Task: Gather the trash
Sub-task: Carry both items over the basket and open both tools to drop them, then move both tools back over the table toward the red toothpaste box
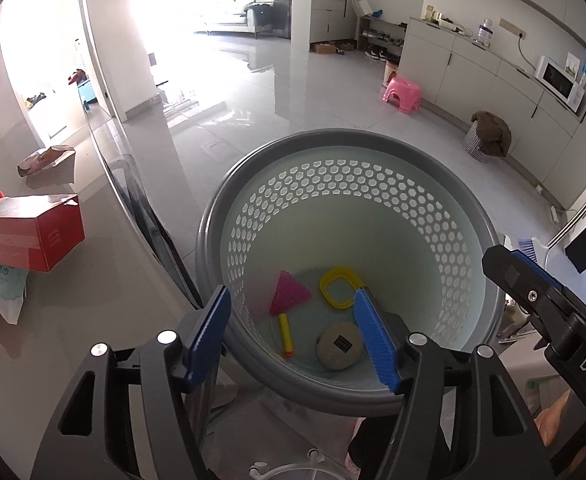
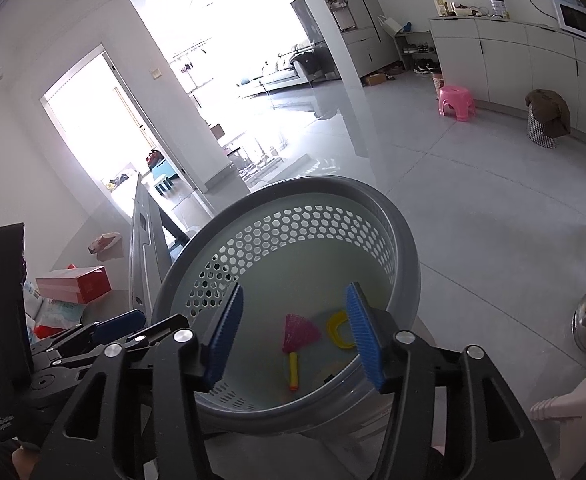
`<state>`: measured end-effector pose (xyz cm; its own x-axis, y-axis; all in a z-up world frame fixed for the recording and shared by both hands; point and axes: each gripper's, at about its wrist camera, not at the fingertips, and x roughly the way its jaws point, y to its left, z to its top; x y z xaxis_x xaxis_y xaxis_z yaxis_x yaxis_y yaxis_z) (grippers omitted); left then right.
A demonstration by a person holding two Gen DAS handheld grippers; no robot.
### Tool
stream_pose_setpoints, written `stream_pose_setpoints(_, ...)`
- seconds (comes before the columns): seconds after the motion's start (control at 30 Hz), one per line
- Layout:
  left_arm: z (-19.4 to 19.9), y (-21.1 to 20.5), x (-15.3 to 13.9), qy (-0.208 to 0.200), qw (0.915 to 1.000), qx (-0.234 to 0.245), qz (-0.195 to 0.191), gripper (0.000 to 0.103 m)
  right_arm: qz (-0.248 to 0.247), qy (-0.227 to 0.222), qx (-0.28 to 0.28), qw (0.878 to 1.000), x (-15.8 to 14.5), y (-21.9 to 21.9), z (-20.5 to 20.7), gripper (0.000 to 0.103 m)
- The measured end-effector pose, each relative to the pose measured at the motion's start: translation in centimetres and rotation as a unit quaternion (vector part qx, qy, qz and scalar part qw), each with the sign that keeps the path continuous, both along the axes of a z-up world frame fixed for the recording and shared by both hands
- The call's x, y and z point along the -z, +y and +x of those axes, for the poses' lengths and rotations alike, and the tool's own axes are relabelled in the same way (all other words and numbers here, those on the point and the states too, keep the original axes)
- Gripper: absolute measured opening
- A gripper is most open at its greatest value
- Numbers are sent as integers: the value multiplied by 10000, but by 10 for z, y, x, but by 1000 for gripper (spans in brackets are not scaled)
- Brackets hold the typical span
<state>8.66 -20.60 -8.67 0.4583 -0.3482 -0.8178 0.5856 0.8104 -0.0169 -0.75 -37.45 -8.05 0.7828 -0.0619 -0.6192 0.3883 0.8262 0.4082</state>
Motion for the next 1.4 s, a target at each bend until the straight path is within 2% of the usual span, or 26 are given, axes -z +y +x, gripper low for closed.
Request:
stream_pose_setpoints(0.33, -6, 14, -11, -92, 9999, -84, -72, 68, 10, -107, 16, 9999, -7, 1, -9, 67)
stream_pose_setpoints(0.43, -11, 20, -17, -172, 9997, -119, -134, 71, 56, -172, 26, 9998, -9, 1, -15, 67)
stream_pose_setpoints(0.67, -17, 37, -25, -213, 9992, -200, -272, 71, 18, -177, -21, 9998, -18, 6, -22, 67)
stream_pose_setpoints(0.77, -20, 46, -31, -254, 9988, -257, -337, 71, -46, -208, -71, 9997, -25, 12, -23, 71)
stream_pose_setpoints(0.9, -22, 65, -38, -327, 9979, -371, -419, 71, -137, -228, -192, 9995, -32, 25, -21, 71)
stream_pose_setpoints(1.03, -25, 87, -43, -406, 9965, -529, -499, 77, -250, -293, -365, 9986, -41, 44, -16, 76)
stream_pose_setpoints(1.13, -27, 107, -46, -456, 9952, -686, -527, 78, -304, -306, -526, 9977, -45, 60, -11, 76)
stream_pose_setpoints(1.4, -30, 178, -43, -594, 9882, -1323, -486, 84, -448, -292, -1101, 9925, -49, 110, 6, 78)
